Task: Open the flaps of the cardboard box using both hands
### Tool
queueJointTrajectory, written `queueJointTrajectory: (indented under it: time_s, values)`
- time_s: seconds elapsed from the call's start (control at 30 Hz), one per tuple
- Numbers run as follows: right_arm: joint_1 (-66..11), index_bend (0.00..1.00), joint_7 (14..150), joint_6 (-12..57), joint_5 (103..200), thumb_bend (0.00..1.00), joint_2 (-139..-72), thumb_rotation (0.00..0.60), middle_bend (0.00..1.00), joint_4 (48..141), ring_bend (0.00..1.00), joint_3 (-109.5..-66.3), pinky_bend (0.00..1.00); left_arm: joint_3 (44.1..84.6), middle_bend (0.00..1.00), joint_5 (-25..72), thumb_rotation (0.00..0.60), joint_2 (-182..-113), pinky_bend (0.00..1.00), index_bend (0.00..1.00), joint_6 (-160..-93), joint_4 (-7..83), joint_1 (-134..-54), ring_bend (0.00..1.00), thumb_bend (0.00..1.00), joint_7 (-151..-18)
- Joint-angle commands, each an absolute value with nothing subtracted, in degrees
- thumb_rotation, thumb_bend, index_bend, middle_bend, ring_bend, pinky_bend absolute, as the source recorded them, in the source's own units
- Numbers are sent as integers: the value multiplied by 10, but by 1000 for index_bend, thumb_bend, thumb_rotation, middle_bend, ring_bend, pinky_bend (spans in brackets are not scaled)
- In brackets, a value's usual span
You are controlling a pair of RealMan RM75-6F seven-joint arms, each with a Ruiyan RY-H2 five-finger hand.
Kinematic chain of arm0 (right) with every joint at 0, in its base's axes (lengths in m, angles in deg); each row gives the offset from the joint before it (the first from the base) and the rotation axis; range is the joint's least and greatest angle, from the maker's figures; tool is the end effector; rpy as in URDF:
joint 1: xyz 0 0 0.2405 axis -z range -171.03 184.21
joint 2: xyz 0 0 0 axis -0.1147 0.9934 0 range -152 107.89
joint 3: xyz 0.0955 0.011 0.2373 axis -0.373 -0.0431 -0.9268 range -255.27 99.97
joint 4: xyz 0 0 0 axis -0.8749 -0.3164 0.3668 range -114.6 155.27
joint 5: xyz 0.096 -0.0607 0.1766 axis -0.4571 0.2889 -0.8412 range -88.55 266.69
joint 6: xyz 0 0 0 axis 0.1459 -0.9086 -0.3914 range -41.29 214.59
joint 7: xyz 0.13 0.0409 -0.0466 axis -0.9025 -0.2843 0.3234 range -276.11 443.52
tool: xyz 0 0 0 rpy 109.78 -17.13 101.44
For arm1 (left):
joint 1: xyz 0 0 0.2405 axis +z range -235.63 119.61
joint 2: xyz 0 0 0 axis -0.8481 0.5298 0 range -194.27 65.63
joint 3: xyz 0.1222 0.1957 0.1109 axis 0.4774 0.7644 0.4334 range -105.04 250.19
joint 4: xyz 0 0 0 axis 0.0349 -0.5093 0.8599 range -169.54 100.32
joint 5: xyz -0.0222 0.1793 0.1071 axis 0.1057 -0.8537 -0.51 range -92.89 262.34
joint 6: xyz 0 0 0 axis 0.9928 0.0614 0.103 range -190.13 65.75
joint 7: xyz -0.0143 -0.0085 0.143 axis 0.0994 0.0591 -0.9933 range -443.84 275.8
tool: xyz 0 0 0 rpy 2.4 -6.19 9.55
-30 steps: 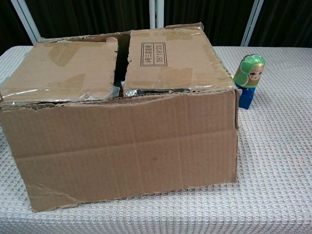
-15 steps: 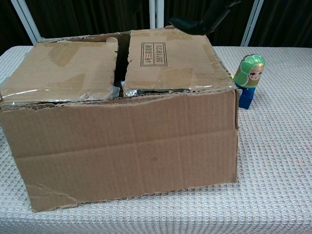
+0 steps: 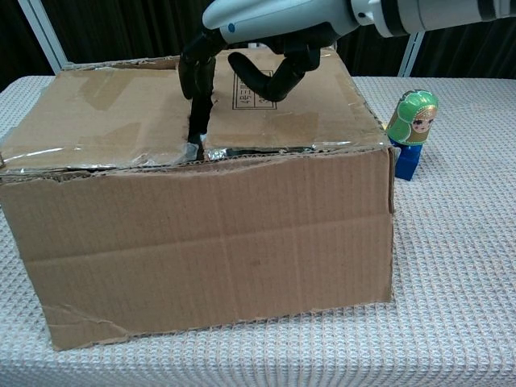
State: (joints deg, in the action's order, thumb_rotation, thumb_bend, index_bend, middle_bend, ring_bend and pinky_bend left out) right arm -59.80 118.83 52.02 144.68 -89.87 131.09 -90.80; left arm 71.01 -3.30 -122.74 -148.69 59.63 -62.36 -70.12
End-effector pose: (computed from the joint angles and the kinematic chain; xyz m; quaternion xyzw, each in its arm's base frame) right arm 0.0146 -0.3147 0.0320 0.9068 -0.1578 0.3094 0.2392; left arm -0.3086 0.1735 0.1859 -0.5660 -0.4327 -0.4437 0.5437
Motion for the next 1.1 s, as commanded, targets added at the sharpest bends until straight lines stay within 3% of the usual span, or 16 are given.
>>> queueJointTrajectory:
  time_s: [0.03,0.4,0.67,1.1]
  values:
    - [-626,296,1222,497,1410,929,-913,600,248,1310,0,-884,0,710,125,-32,520,-1227,203,103,-1488,592,-622,121,0,-697]
    - [-675,341,1249,461,1356,935,-929,600,264,1314,0,-849,0,712,126,-29,521,-1231,204,103,-1488,579,-618,121,0,-682]
    - [-682,461,1246,435,1348,944,-910,600,363,1331,0,-837,0,712,125,-30,519,-1230,204,103,-1488,579,-618,121,0,-682]
    - [-647,509,1179,397,1403,944,-794,600,445,1422,0,-863,0,711,125,-35,518,-1229,204,104,-1483,592,-622,121,0,-696]
